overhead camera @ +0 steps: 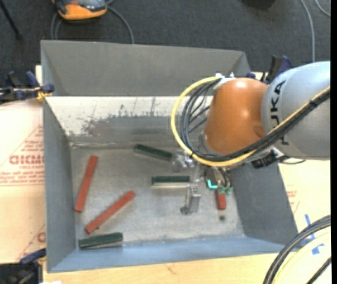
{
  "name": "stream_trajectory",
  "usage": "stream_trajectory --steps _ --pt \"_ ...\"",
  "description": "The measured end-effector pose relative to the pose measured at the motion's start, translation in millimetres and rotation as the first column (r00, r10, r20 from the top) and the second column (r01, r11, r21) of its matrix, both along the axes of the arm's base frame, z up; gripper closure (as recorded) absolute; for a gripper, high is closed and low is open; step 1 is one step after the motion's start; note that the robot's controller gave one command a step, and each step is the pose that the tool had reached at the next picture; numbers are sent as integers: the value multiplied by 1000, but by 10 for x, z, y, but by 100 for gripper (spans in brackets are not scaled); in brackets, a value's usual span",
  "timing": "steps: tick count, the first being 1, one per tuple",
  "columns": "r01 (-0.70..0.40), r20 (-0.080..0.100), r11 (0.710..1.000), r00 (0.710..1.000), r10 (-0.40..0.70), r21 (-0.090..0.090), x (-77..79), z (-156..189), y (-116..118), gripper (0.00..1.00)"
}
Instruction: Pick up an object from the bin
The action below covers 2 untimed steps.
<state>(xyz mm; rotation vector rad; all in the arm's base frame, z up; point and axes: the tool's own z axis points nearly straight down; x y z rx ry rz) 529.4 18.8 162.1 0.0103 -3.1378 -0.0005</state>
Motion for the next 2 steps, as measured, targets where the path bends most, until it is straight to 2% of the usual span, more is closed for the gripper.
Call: stream_trajectory --steps 1,2 --pt "1 7 1000 1000 -1 0 18 33 1 0" --pt "44 16 999 999 -44 1 419 -623 -55 0"
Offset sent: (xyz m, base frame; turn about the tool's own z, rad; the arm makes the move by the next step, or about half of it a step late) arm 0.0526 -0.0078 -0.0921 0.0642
